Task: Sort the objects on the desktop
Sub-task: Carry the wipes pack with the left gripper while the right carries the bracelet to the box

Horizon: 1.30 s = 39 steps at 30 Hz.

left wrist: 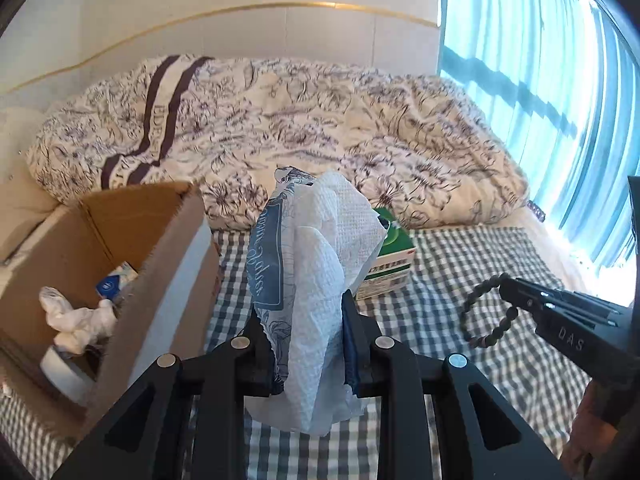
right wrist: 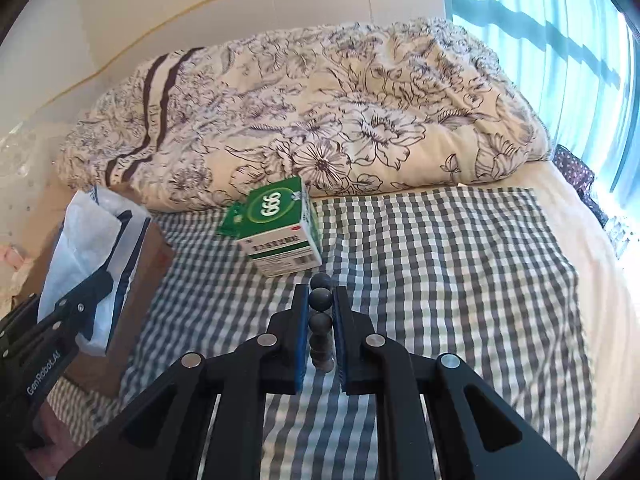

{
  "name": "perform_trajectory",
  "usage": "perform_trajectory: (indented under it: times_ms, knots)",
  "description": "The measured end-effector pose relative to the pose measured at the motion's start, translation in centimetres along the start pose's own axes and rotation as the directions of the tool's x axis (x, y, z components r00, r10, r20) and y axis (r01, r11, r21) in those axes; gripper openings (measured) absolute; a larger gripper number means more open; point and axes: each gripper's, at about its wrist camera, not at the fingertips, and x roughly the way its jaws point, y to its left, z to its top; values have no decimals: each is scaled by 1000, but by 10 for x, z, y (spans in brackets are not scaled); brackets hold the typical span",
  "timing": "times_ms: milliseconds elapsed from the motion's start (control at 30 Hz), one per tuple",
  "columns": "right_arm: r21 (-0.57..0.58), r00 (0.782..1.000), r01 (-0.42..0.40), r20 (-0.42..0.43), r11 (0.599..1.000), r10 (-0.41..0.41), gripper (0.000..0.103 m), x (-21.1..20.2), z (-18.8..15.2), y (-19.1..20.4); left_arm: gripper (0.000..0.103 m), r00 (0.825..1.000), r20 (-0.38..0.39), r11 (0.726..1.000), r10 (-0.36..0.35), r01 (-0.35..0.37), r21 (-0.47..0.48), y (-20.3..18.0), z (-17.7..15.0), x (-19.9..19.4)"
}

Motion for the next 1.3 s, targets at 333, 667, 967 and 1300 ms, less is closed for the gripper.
perform_trajectory:
  times_ms: [333,667,967,1300]
  knots:
    - [-13,997,-5,79,1000,6,11,-74,-5,20,25,997,72,1000,3,-4,6,-2,5,-71]
    - [-40,986,-19,166,999,25,11,-141,-8,40,25,990,138,1000,4,-4,1,0,7,-136]
    - [-75,972,-28,233,997,45,11,-195,-15,61,26,978,210,1000,5,-4,-5,1,10,-189]
    - [-118,951,-46,297,992,80,11,-234,-13,90,26,966,258,999,31,-26,-24,18,12,-227]
